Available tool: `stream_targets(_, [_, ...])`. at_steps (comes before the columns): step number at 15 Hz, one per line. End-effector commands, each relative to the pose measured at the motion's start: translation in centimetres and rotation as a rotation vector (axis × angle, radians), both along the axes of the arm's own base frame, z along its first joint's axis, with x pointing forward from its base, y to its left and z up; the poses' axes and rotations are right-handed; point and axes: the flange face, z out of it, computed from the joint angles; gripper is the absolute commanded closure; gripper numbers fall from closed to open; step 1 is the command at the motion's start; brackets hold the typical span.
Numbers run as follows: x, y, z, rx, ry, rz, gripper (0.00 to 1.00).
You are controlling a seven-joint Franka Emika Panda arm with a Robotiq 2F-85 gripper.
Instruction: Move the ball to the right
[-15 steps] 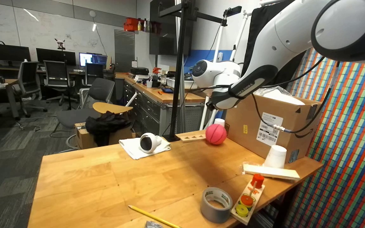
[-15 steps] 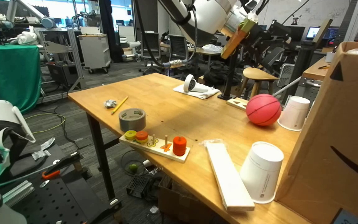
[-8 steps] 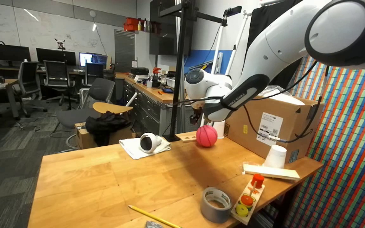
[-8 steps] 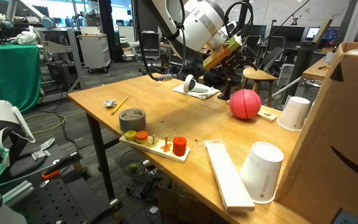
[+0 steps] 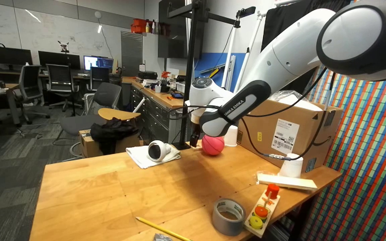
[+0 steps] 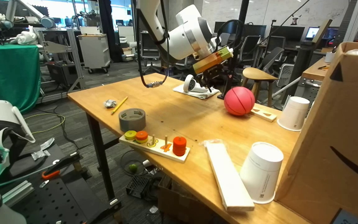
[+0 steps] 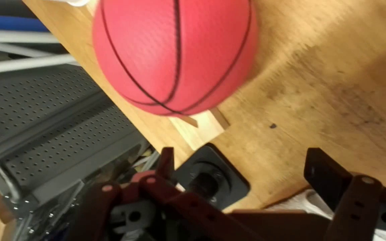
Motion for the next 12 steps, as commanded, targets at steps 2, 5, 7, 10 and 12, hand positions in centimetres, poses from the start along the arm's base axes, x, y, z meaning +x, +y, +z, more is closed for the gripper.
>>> stream_targets(2, [-1.6,3.6,-0.2,-0.001,0.113,0.23,0.0])
stream_targets(5, [-0.8,3.8,-0.8,-0.042,0.183,0.356,0.0])
stream_targets(7, [0.1,2.8,-0.5,-0.071,0.191,0.38,0.0])
stream_targets(10, [1.9,0.6,0.4,-0.097,0.186,0.36,0.0])
stream_targets(12, [3.1,-0.7,0.9,-0.104,0.194,0.327,0.0])
